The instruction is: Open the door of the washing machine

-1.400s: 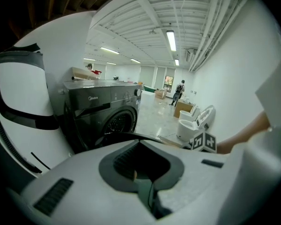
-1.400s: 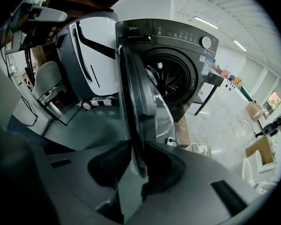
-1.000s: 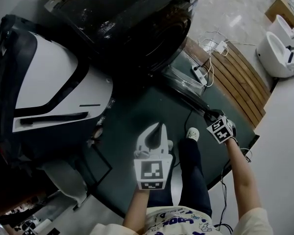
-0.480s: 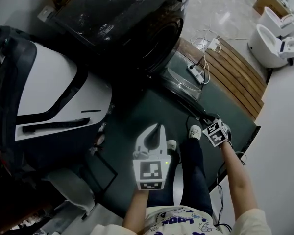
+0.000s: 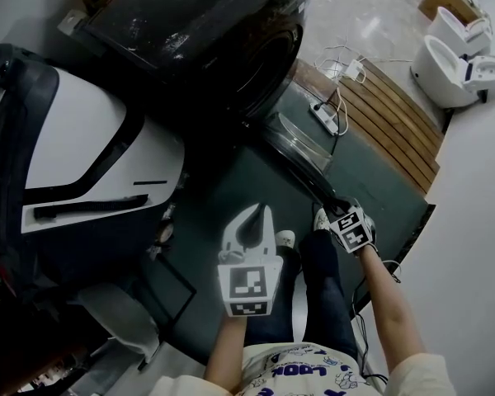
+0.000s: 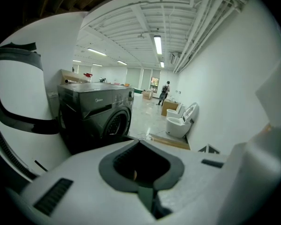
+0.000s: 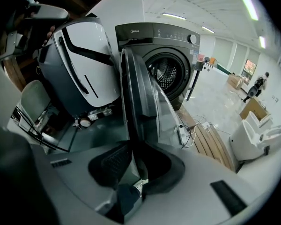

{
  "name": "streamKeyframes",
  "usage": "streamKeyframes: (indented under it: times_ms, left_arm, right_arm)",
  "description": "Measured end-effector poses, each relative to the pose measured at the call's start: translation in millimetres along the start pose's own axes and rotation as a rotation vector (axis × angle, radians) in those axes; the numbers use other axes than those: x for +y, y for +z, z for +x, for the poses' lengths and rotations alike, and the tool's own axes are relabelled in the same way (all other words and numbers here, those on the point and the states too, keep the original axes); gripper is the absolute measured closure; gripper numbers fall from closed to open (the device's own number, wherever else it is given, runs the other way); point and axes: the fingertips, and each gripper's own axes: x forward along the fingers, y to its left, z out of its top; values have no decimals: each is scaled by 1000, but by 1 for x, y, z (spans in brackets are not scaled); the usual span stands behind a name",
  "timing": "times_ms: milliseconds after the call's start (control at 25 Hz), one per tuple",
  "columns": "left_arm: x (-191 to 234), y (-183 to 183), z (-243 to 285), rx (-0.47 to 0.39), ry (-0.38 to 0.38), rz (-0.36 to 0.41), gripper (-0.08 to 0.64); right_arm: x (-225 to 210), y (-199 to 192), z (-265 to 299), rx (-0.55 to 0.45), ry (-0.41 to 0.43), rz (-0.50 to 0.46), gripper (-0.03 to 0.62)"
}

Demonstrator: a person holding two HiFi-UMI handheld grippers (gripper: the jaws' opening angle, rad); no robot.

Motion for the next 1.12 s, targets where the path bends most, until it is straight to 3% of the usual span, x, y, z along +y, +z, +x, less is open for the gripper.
streamKeyframes:
  times_ms: [1120]
  left_arm:
    - [15,-12,-23,-1,49,-42,560]
  right_arm:
    - [100,-1,3,-71,63,148,502]
